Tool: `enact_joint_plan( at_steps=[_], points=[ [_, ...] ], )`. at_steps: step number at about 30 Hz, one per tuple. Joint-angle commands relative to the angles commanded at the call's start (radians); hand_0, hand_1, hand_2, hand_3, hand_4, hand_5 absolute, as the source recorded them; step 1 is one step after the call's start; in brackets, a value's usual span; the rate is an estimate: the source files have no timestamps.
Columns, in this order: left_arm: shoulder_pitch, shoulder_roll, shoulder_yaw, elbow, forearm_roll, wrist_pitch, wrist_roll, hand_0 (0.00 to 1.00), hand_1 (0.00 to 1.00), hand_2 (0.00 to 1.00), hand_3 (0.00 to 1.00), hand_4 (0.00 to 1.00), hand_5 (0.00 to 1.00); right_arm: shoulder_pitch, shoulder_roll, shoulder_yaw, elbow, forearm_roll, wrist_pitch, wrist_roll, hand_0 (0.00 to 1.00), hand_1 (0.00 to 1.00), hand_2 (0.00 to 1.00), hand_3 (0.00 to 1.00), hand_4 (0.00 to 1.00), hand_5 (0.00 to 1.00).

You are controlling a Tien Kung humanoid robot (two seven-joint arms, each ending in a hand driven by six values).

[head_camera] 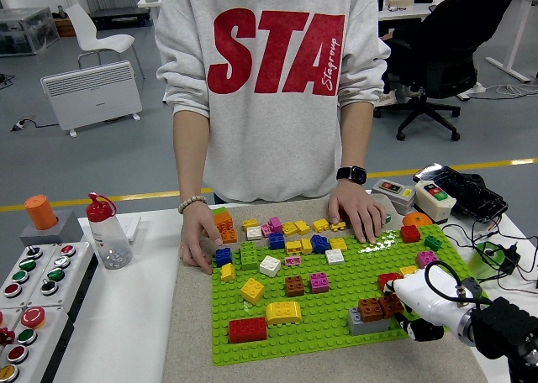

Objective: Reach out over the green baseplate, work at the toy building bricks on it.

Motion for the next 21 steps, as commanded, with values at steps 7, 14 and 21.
enact_joint_plan(
  at_steps=[7,14,21],
  points=[
    [0.002,0.000,0.000,0.000,0.002,0.000,0.000,0.651,0.692,0.667,0.563,0.282,0.998,-0.001,0.009,-0.002,-0.007,-0.002,-0.001,-0.005,0.227,0.373,0.468,0.504,0.383,0.214],
    [0.001,0.001,0.000,0.000,0.002,0.000,0.000,0.651,0.691,0.668,0.563,0.282,0.998,0.002,0.018,0.000,-0.018,-0.005,-0.003,-0.012,0.227,0.372,0.467,0.501,0.383,0.213],
    [0.000,0.001,0.001,0.000,0.000,0.001,-0.001,0.651,0.692,0.667,0.563,0.284,0.998,0.007,0.017,0.006,-0.020,-0.005,-0.001,-0.014,0.226,0.372,0.467,0.500,0.384,0.215]
  ],
)
